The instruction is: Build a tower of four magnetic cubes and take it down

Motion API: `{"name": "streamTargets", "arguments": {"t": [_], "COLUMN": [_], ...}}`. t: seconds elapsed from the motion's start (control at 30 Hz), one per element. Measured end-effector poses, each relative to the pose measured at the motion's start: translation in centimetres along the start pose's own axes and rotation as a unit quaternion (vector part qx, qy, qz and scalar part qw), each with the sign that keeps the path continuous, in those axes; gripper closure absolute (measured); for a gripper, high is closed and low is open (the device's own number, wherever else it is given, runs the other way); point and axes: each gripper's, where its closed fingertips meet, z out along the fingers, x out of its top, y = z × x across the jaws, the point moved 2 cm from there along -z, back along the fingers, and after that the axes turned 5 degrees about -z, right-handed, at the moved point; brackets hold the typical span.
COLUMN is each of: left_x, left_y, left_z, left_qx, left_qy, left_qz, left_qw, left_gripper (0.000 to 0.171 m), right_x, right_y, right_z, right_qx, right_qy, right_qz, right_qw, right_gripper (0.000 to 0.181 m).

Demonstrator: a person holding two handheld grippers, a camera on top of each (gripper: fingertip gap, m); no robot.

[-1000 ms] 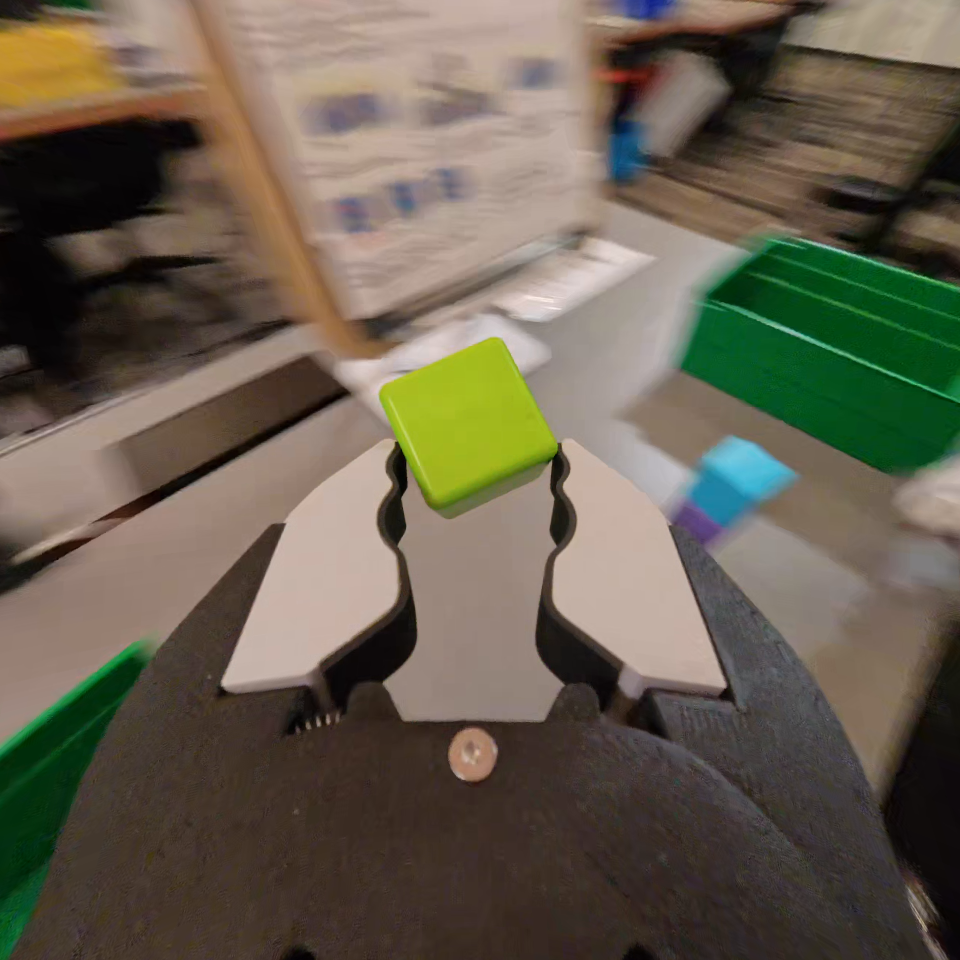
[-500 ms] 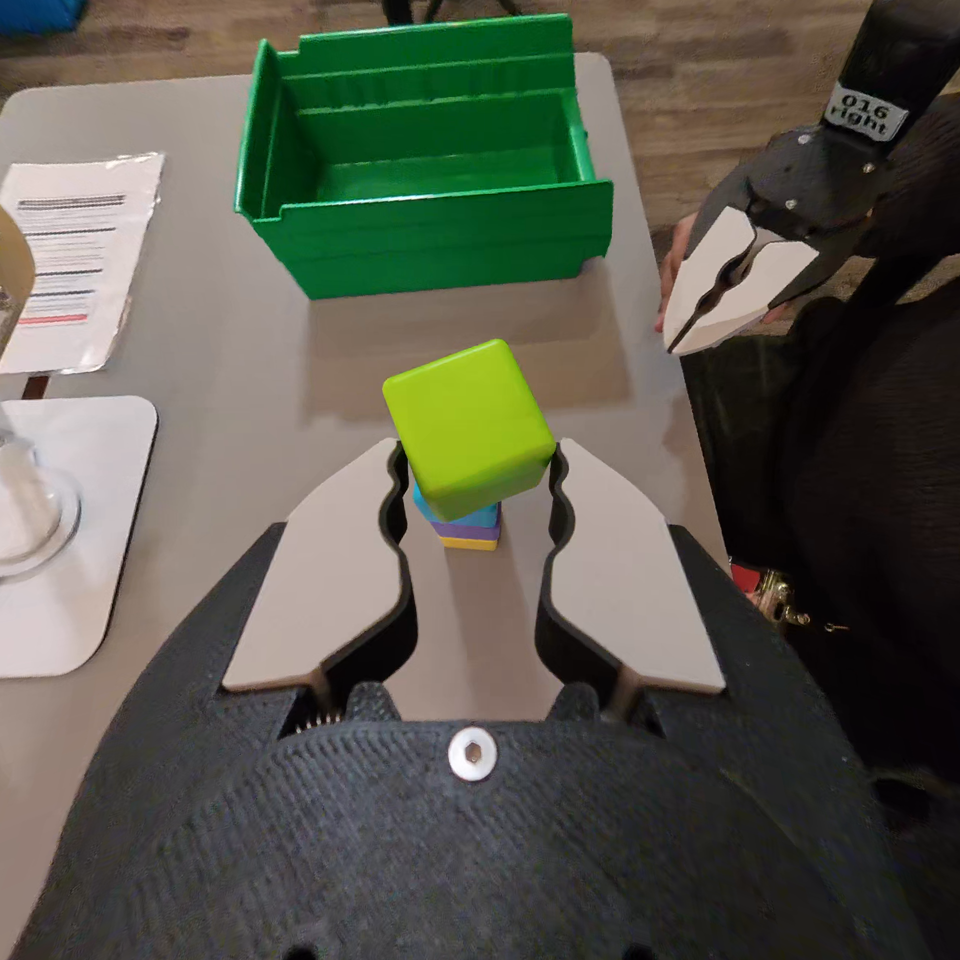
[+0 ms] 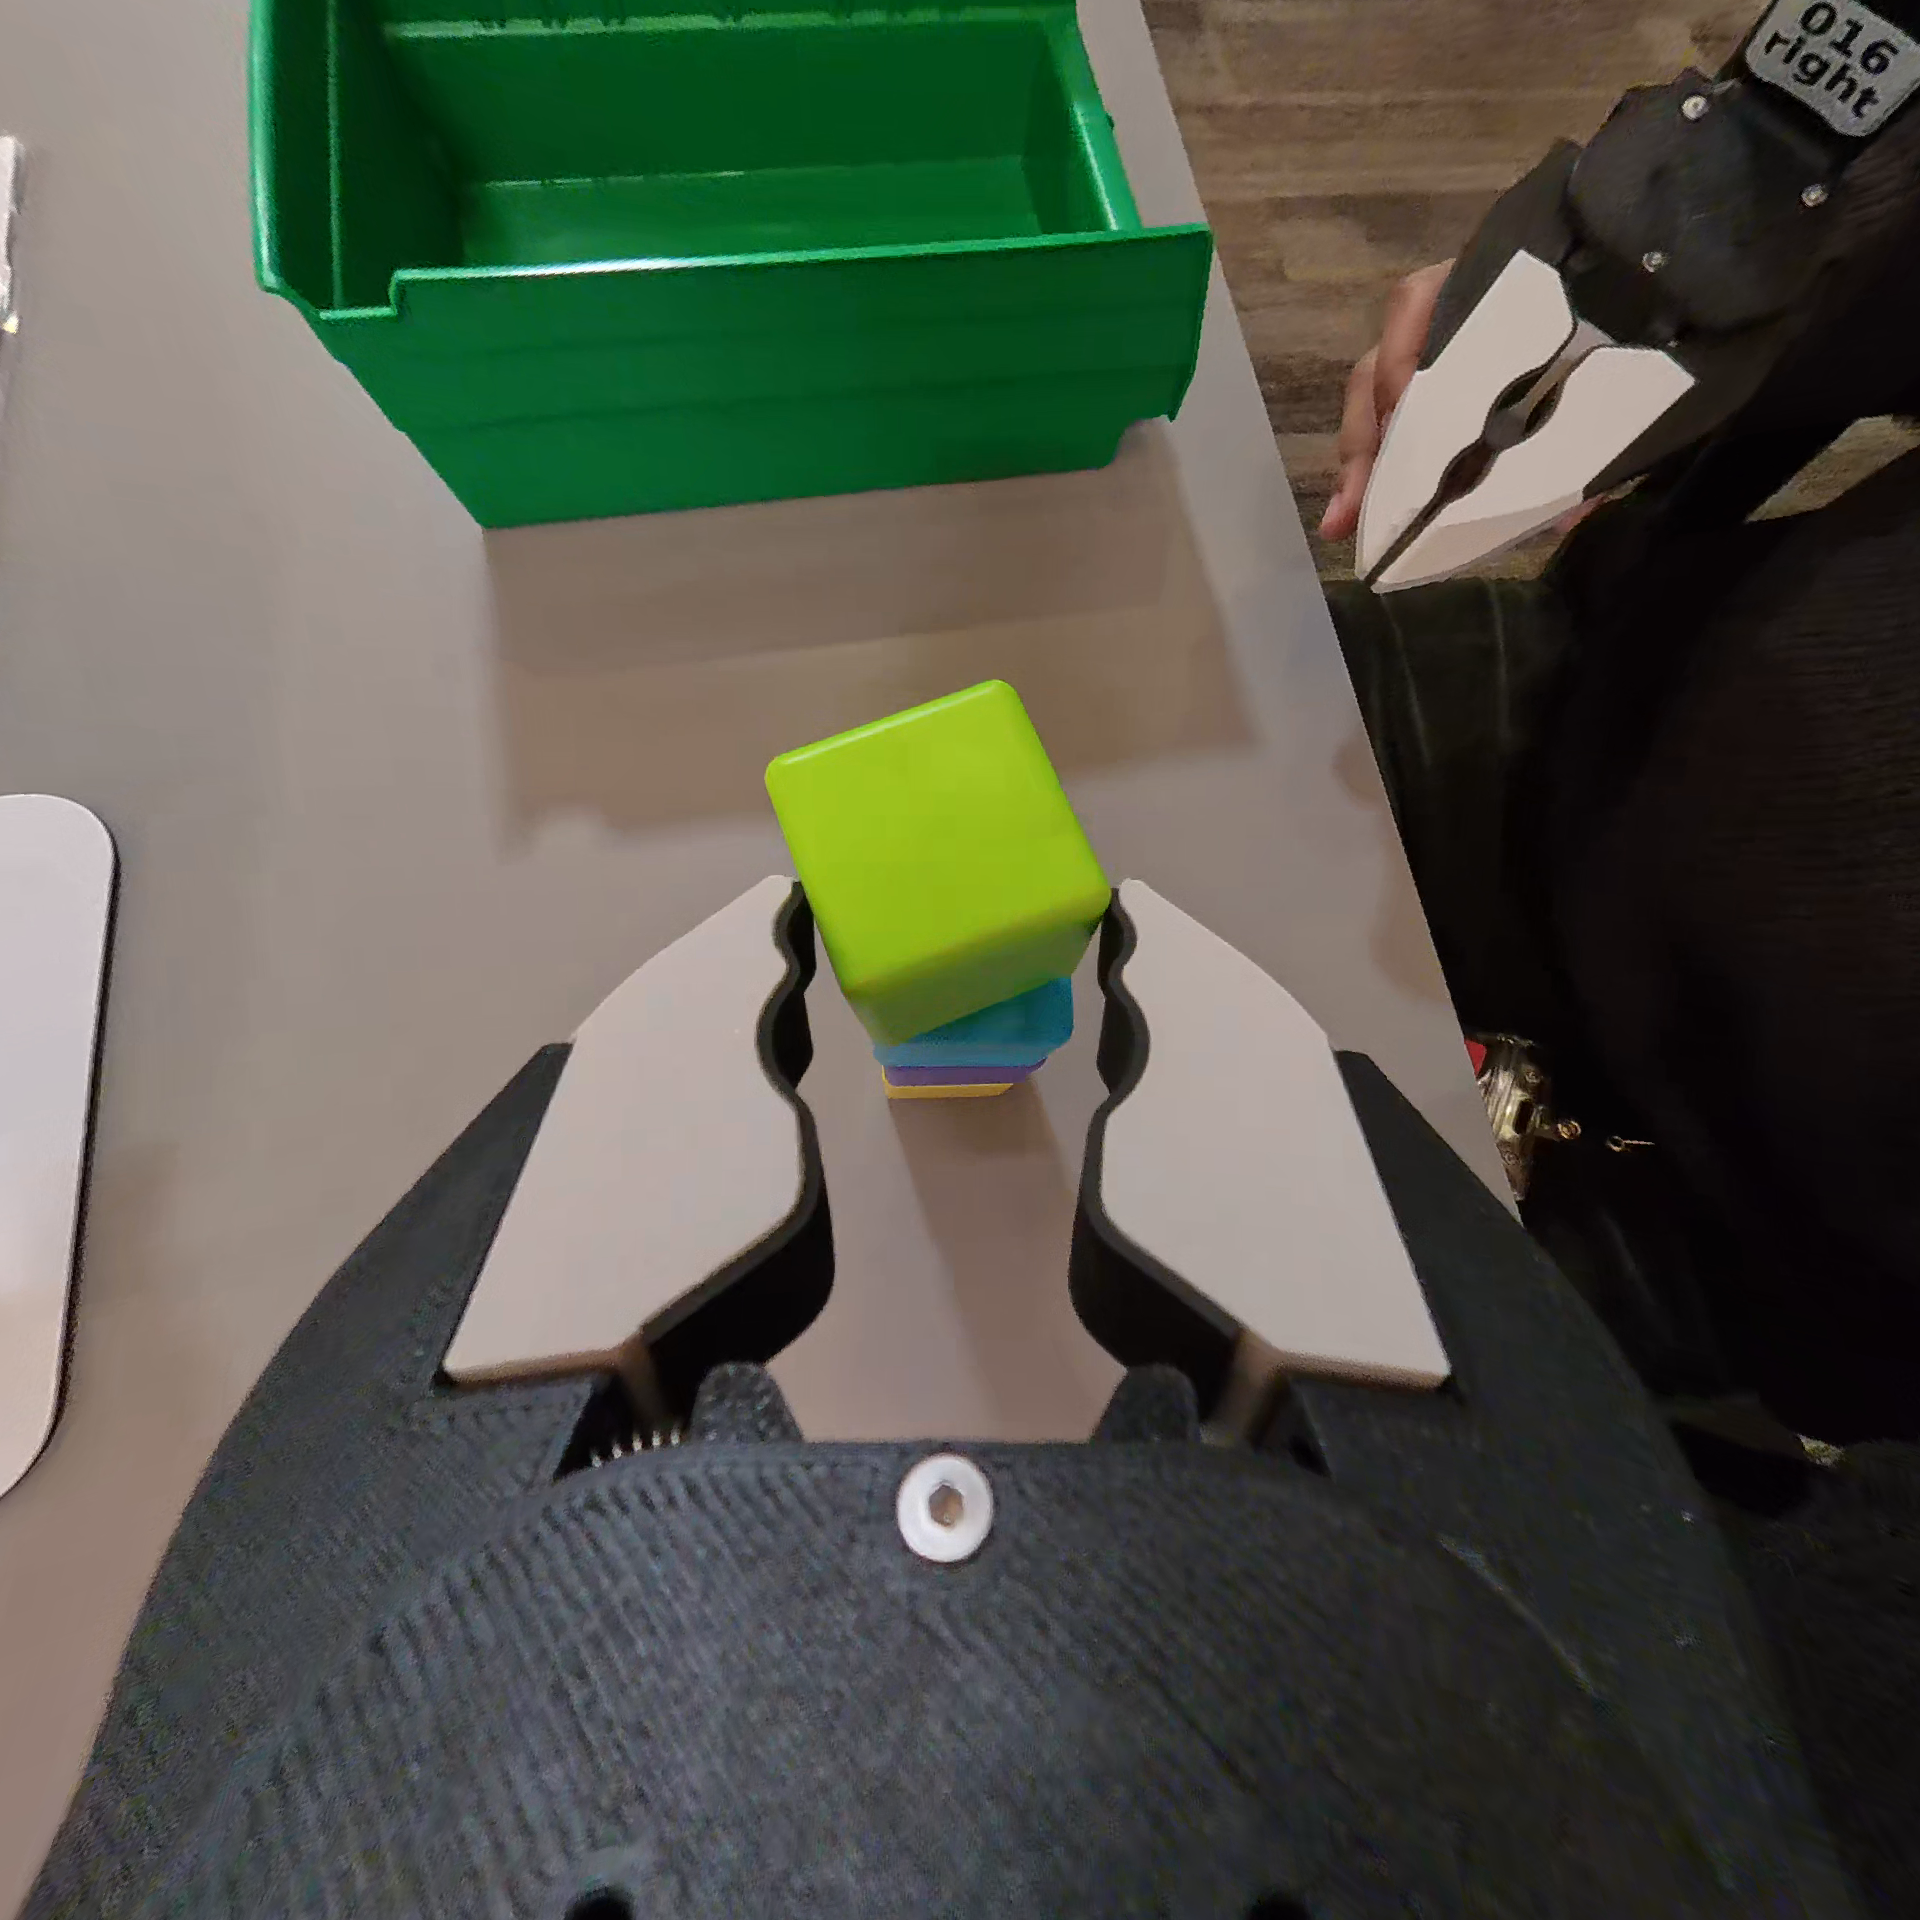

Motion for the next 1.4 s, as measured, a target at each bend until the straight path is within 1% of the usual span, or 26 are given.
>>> {"name": "streamTargets", "arguments": {"t": [0.1,0.17,0.43,0.67,0.77,0.97,1.0,1.07,1.13,1.2,1.27,1.33,1.37,1.4], "left_x": [-0.5,-0.5,-0.5,-0.9,-0.8,-0.5,-0.3,0.7,2.3,3.6,4.6,4.8,4.5,4.2], "left_y": [0.0,0.2,0.7,0.3,0.5,0.9,1.1,1.7,2.5,3.9,5.1,7.0,7.8,8.2], "left_z": [0.4,0.4,0.5,-0.1,-0.5,-1.8,-2.2,-3.6,-5.3,-7.2,-9.0,-10.3,-10.6,-10.9], "left_qx": [-0.001,-0.005,0.035,0.081,0.084,0.102,0.105,0.118,0.126,0.111,0.116,0.112,0.117,0.136], "left_qy": [-0.013,-0.007,0.005,0.010,0.025,0.052,0.064,0.109,0.175,0.240,0.305,0.354,0.369,0.384], "left_qz": [-0.002,0.000,0.022,0.013,0.005,-0.010,-0.012,-0.015,-0.022,-0.026,-0.025,0.007,0.022,0.028], "left_qw": [1.000,1.000,0.999,0.997,0.996,0.993,0.992,0.987,0.976,0.964,0.945,0.928,0.922,0.913], "left_gripper": [0.116,0.116,0.117,0.115,0.117,0.108,0.106,0.102,0.099,0.094,0.096,0.100,0.103,0.104], "right_x": [0.1,0.1,0.5,0.9,0.9,1.1,1.2,1.5,1.9,2.4,3.0,3.7,4.0,4.3], "right_y": [0.1,0.1,-0.5,-0.9,-1.1,-1.0,-0.8,-0.6,-0.5,-0.7,-0.8,-1.0,-1.1,-1.3], "right_z": [0.2,0.5,1.4,1.9,2.1,2.4,2.4,2.4,2.6,3.0,3.4,3.8,4.1,4.4], "right_qx": [0.005,0.012,0.036,0.051,0.056,0.052,0.049,0.047,0.056,0.072,0.089,0.103,0.113,0.125], "right_qy": [0.004,0.004,0.007,0.011,0.012,0.011,0.012,0.020,0.032,0.044,0.057,0.071,0.077,0.080], "right_qz": [0.007,0.013,0.011,0.010,0.008,-0.002,-0.005,-0.005,0.005,0.023,0.049,0.079,0.094,0.108], "right_qw": [1.000,1.000,0.999,0.999,0.998,0.999,0.999,0.999,0.998,0.996,0.993,0.989,0.986,0.983], "right_gripper": [0.181,0.181,0.181,0.181,0.181,0.181,0.181,0.181,0.181,0.181,0.181,0.181,0.176,0.171]}}
